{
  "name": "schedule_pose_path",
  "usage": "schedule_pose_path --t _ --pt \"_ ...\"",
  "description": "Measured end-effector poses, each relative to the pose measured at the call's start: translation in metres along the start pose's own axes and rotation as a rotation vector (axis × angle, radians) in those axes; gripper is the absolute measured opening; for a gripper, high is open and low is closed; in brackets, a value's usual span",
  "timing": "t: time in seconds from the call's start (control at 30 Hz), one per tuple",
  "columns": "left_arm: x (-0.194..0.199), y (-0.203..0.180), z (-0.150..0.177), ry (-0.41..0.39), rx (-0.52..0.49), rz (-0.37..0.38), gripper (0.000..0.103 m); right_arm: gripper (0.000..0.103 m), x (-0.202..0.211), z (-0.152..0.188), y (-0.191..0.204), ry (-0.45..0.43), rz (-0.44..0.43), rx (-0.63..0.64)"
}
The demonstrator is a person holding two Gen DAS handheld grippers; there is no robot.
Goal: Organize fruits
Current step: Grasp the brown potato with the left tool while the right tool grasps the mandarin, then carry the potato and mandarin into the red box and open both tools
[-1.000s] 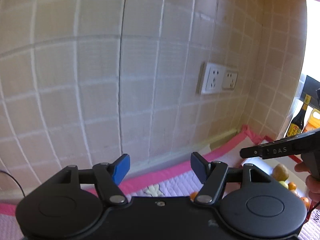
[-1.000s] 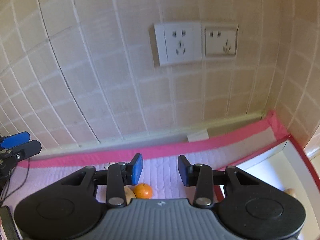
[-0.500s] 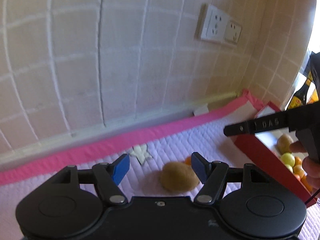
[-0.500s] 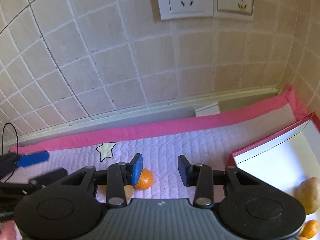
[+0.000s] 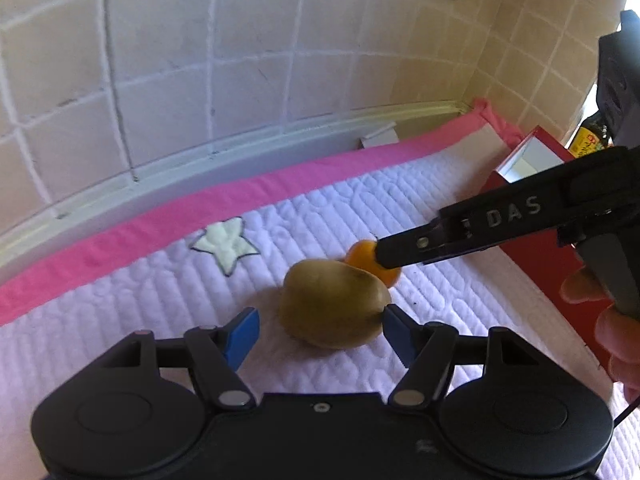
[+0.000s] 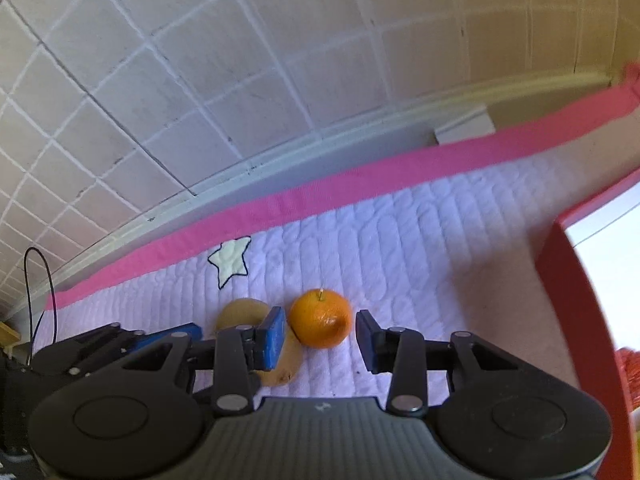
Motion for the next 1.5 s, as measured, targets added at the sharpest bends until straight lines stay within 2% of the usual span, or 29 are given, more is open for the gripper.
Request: schedule_pose_path --t 0.17,0.33,0.47,0.63,0.77,0.87,0.97,1.03,1.13,1.23,1.33,1.5 --pt "-0.017 0.0 0.0 0.012 0.015 0.029 0.083 0.045 -0.009 -0.001 0.002 -0.006 -0.002 -0.014" --pt "-0.029 -0.004 -0.002 0.01 -0.003 0.027 0.084 0.045 -0.019 -0.007 -0.003 -0.008 0.017 -0.035" --pt "-0.037 -0.006 -0.004 0.005 -0.015 -0.005 0.084 0.045 -0.034 -0.006 -0.009 0.03 -0.018 -0.091" --pt "-0.036 -0.01 -0.001 -0.025 -0.045 -0.043 0.082 0.042 -0.033 -0.003 -0.007 0.013 -0.002 -0.077" --pt "-0.026 -0.012 0.002 -0.046 -0.017 -0.062 0.082 0.042 -0.023 -0.001 -0.007 -0.002 0.007 -0.093" --pt "-0.001 -0.022 -0.004 -0.088 -0.011 -0.061 0.082 0.041 0.012 -0.007 -0.012 -0.084 0.013 -0.097" --pt "0.034 -0.05 -0.029 -0.179 -0.079 -0.049 0.082 0.041 0.074 -0.02 -0.026 -0.237 0.036 -0.097" --pt "0.055 -0.079 -0.05 -0.25 -0.143 -0.015 0.082 0.041 0.122 -0.027 -0.046 -0.341 0.064 -0.121" --pt "0.068 -0.125 -0.084 -0.325 -0.187 0.088 0.082 0.042 0.186 -0.027 -0.09 -0.469 0.124 -0.187" --pt "0.056 -0.169 -0.114 -0.331 -0.204 0.214 0.082 0.042 0.236 -0.018 -0.143 -0.548 0.208 -0.258" --pt "0.023 -0.21 -0.135 -0.296 -0.232 0.292 0.082 0.042 0.258 -0.004 -0.193 -0.554 0.311 -0.323" --pt "-0.061 -0.247 -0.132 -0.13 -0.221 0.32 0.082 0.042 0.242 0.031 -0.264 -0.466 0.415 -0.455"
Point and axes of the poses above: each gripper's, at about its wrist camera, not at the fingertips, and x roughly against the way its jaws point, y to its left, z to its underside, the point moved 7 cm from there along -x, roughly the way its jaws point, and after that the axes turned 9 degrees about z, right-handed, at the moved point
